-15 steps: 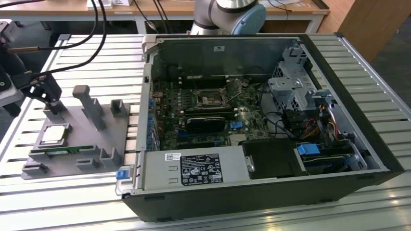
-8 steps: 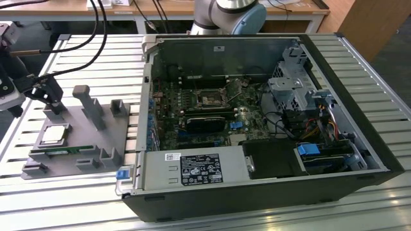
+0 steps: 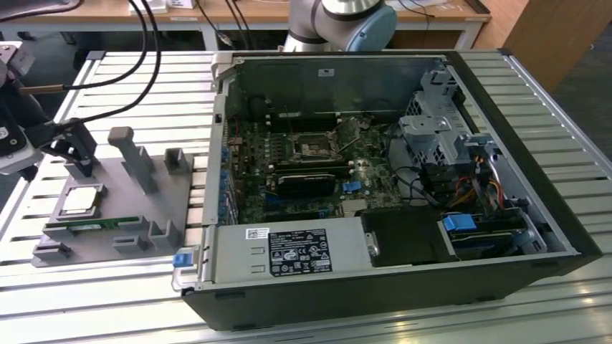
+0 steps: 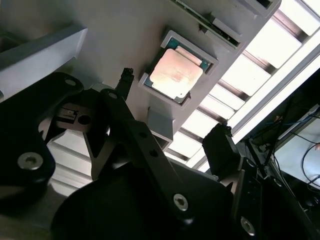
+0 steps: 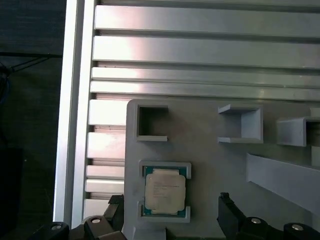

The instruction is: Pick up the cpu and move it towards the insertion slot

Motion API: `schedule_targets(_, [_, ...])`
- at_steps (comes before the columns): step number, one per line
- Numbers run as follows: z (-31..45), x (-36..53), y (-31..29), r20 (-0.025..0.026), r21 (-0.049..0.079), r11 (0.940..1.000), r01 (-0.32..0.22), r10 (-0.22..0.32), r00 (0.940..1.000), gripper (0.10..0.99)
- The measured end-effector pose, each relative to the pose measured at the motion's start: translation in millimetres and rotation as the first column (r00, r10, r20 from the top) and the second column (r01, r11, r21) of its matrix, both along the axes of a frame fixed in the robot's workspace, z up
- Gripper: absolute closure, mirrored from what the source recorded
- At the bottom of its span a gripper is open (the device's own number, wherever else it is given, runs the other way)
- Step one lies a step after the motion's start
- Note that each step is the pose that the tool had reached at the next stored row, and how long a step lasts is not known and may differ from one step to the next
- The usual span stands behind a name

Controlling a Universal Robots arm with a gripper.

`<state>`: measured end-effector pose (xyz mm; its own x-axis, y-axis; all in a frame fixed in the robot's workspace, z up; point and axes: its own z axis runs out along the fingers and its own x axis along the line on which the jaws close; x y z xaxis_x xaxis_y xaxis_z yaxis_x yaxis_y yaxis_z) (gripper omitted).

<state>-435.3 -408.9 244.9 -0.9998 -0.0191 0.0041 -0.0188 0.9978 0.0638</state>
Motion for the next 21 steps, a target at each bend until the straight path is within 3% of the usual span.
schedule_targets(6, [-8.4, 0.0, -0.5, -0.0001, 0.0, 1.0, 0.0, 0.0, 1.0, 0.251])
schedule_targets(21, [-13.5, 0.0, -0.6, -0.0018, 0.0, 1.0, 0.0, 0.0, 1.0, 0.251])
